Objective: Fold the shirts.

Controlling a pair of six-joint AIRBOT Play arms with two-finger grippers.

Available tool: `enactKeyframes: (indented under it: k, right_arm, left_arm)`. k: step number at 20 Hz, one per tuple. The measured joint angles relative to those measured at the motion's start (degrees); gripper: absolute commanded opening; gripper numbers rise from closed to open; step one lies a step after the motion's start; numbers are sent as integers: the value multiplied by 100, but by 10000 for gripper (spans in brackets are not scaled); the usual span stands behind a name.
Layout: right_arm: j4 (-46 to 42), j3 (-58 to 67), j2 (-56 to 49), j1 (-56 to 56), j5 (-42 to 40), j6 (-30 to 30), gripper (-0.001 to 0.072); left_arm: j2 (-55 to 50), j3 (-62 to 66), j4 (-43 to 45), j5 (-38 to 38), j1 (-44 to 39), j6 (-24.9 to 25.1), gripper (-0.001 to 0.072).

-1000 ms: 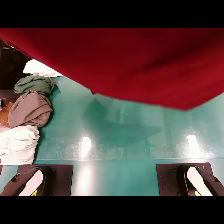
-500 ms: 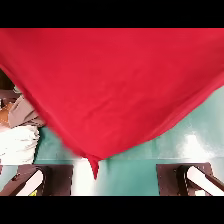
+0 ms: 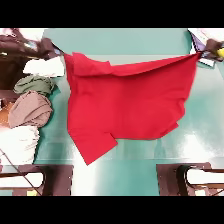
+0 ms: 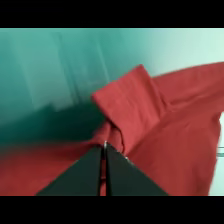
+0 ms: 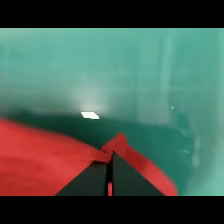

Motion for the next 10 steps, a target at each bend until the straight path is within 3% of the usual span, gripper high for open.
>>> enactKeyframes:
  k: [1, 2, 3, 4, 6, 10]
  right_arm:
    - [-160, -59, -136, 179, -214, 4, 15]
    - [-282, -111, -264, 348, -435, 20, 94]
    - [-382, -151, -374, 479, -627, 50, 380]
    - [-444, -177, -466, 566, -789, 63, 478]
    - [-485, -210, -586, 667, -975, 94, 422]
    - [-511, -238, -518, 592, -584, 59, 366]
  left_arm:
    - [-223, -15, -13, 105, -39, -2, 26]
    - [-396, -31, -17, 181, -70, 0, 131]
    - [-538, -39, 2, 238, -87, 0, 424]
    - [-627, -44, 24, 289, -94, -2, 571]
    - [-754, -48, 122, 273, -48, -31, 481]
    - [-815, -48, 227, -374, 398, -116, 481]
